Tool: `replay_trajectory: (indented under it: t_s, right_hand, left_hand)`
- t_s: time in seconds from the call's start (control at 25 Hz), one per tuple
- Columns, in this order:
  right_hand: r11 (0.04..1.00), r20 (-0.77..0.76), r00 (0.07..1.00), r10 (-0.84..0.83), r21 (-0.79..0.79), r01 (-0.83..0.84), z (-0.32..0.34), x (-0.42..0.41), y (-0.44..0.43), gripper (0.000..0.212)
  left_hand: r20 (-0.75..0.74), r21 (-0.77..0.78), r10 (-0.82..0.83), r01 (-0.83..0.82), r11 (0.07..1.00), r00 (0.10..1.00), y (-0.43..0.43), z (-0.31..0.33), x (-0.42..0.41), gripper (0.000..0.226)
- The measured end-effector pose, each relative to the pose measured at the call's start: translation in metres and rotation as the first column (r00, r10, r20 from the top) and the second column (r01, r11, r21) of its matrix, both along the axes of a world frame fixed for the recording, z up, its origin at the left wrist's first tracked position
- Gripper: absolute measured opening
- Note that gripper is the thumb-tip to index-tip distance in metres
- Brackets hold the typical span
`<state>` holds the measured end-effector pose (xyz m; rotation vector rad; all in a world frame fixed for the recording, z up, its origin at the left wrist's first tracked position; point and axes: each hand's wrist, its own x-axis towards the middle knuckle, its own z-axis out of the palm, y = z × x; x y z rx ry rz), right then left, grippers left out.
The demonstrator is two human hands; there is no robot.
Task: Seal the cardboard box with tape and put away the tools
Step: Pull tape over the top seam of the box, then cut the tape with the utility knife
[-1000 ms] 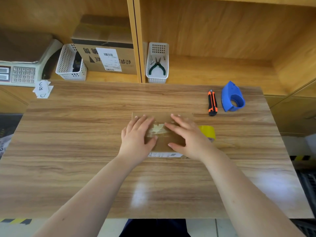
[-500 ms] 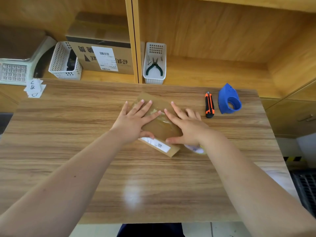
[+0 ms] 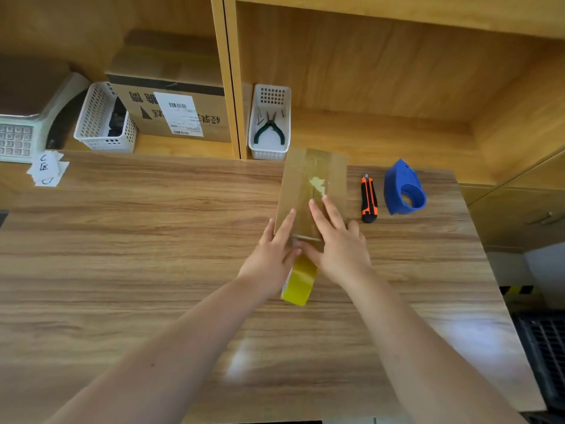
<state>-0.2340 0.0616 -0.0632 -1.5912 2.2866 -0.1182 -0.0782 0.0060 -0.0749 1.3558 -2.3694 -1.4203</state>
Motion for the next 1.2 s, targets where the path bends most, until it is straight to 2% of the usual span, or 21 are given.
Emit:
replay_trajectory:
  t_s: [0.08, 0.12, 0.2, 0.28, 0.32, 0.36, 0.44, 0.48, 0.6, 0.68, 0.84, 0.92, 1.0, 1.08, 1.16, 1.2]
  right_hand:
    - [0.995, 0.235, 0.972, 0.024, -0.104, 0.0, -0.001, -0.018, 0.001, 0.07]
    - [0.978, 0.326, 0.945, 0.017, -0.2, 0.051, -0.004, -0.027, 0.003, 0.062]
    - [0.875, 0.492, 0.855, -0.166, -0.327, 0.358, -0.017, -0.054, 0.003, 0.048]
    - [0.702, 0.607, 0.664, -0.436, -0.232, 0.673, -0.04, -0.087, -0.006, 0.041]
    - [0.662, 0.597, 0.6, -0.532, -0.148, 0.735, -0.051, -0.103, -0.014, 0.042]
    - [0.662, 0.551, 0.582, -0.598, -0.07, 0.747, -0.065, -0.117, -0.022, 0.044]
    - [0.692, 0.39, 0.623, -0.678, 0.054, 0.719, -0.089, -0.136, -0.037, 0.053]
    - [0.698, 0.303, 0.648, -0.699, 0.089, 0.711, -0.098, -0.14, -0.044, 0.056]
    - [0.722, 0.117, 0.713, -0.691, 0.072, 0.688, -0.11, -0.143, -0.062, 0.062]
    - [0.713, 0.077, 0.709, -0.701, 0.046, 0.7, -0.114, -0.144, -0.071, 0.061]
    - [0.7, 0.038, 0.699, -0.714, 0.063, 0.711, -0.124, -0.154, -0.081, 0.053]
    - [0.705, 0.085, 0.7, -0.709, 0.067, 0.706, -0.123, -0.157, -0.081, 0.052]
    - [0.712, 0.178, 0.692, -0.7, 0.087, 0.697, -0.12, -0.16, -0.076, 0.06]
    - [0.693, 0.303, 0.64, -0.706, 0.11, 0.713, -0.117, -0.16, -0.069, 0.064]
    - [0.643, 0.472, 0.517, -0.714, 0.147, 0.752, -0.113, -0.157, -0.061, 0.053]
    - [0.595, 0.608, 0.378, -0.698, 0.199, 0.779, -0.108, -0.152, -0.056, 0.047]
  left_hand:
    - [-0.078, -0.014, 0.065, -0.066, 0.998, 0.995, -0.006, -0.006, -0.002, 0.068]
    - [-0.12, -0.038, 0.093, -0.098, 0.994, 0.988, -0.005, -0.01, -0.002, 0.068]
    - [-0.223, 0.001, 0.198, -0.203, 0.979, 0.954, 0.001, -0.016, -0.002, 0.078]
    - [-0.267, 0.159, 0.421, -0.392, 0.906, 0.867, 0.012, -0.022, -0.004, 0.091]
    - [-0.213, 0.276, 0.544, -0.485, 0.83, 0.811, 0.018, -0.021, -0.006, 0.093]
    - [-0.121, 0.395, 0.638, -0.553, 0.733, 0.76, 0.023, -0.021, -0.01, 0.089]
    - [0.008, 0.543, 0.712, -0.601, 0.586, 0.702, 0.032, -0.022, -0.016, 0.063]
    - [0.021, 0.558, 0.717, -0.603, 0.57, 0.696, 0.038, -0.025, -0.018, 0.049]
    - [-0.04, 0.491, 0.688, -0.586, 0.645, 0.724, 0.045, -0.032, -0.018, 0.037]
    - [-0.077, 0.485, 0.684, -0.572, 0.661, 0.725, 0.044, -0.03, -0.018, 0.032]
    - [-0.059, 0.511, 0.674, -0.558, 0.655, 0.737, 0.036, -0.032, -0.018, 0.025]
    - [-0.056, 0.55, 0.664, -0.532, 0.644, 0.746, 0.036, -0.032, -0.018, 0.029]
    - [-0.067, 0.547, 0.644, -0.512, 0.662, 0.762, 0.038, -0.029, -0.02, 0.034]
    - [-0.084, 0.515, 0.627, -0.505, 0.692, 0.774, 0.041, -0.028, -0.023, 0.042]
    - [-0.1, 0.484, 0.619, -0.505, 0.714, 0.779, 0.043, -0.03, -0.025, 0.048]
    - [-0.102, 0.478, 0.62, -0.508, 0.717, 0.778, 0.044, -0.03, -0.025, 0.048]
